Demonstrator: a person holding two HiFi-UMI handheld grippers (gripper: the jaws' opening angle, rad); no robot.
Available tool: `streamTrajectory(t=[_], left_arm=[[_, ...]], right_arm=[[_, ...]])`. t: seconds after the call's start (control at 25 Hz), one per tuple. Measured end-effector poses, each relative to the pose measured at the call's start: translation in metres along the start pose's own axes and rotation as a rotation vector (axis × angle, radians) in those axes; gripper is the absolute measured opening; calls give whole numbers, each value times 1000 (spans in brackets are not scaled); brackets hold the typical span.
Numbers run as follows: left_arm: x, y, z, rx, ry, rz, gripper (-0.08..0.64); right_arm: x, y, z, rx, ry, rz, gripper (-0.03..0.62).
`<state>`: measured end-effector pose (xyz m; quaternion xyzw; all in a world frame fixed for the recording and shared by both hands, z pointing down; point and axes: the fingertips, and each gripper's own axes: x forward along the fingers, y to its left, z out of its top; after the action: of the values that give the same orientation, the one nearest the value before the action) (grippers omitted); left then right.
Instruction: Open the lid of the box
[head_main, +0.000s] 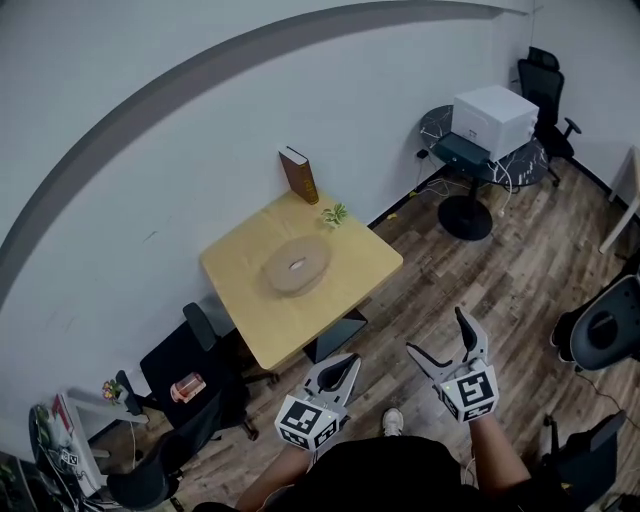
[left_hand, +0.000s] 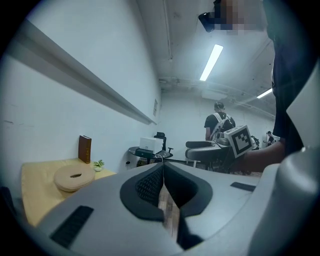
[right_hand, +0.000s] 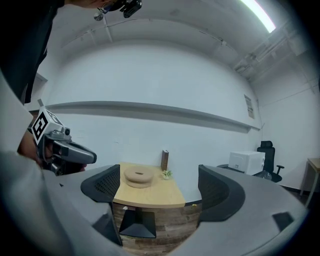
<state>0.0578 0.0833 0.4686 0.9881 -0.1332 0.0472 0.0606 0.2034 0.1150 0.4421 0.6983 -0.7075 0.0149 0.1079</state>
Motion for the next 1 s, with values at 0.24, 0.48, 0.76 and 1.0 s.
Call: streamTrajectory(t=[0.24, 0.48, 0.76, 1.0], left_arm=[[17, 11, 1, -10, -15, 81, 20], [23, 25, 0, -33, -23, 138, 20], [21, 76, -8, -67, -23, 213, 20], [30, 138, -8, -78, -18, 256, 20]], right_arm=[[27, -10, -10, -25, -29, 103, 489], [59, -5, -15, -68, 3, 200, 489], [121, 17, -12, -11, 28, 288, 489], [187, 43, -9, -70, 77, 413, 489]])
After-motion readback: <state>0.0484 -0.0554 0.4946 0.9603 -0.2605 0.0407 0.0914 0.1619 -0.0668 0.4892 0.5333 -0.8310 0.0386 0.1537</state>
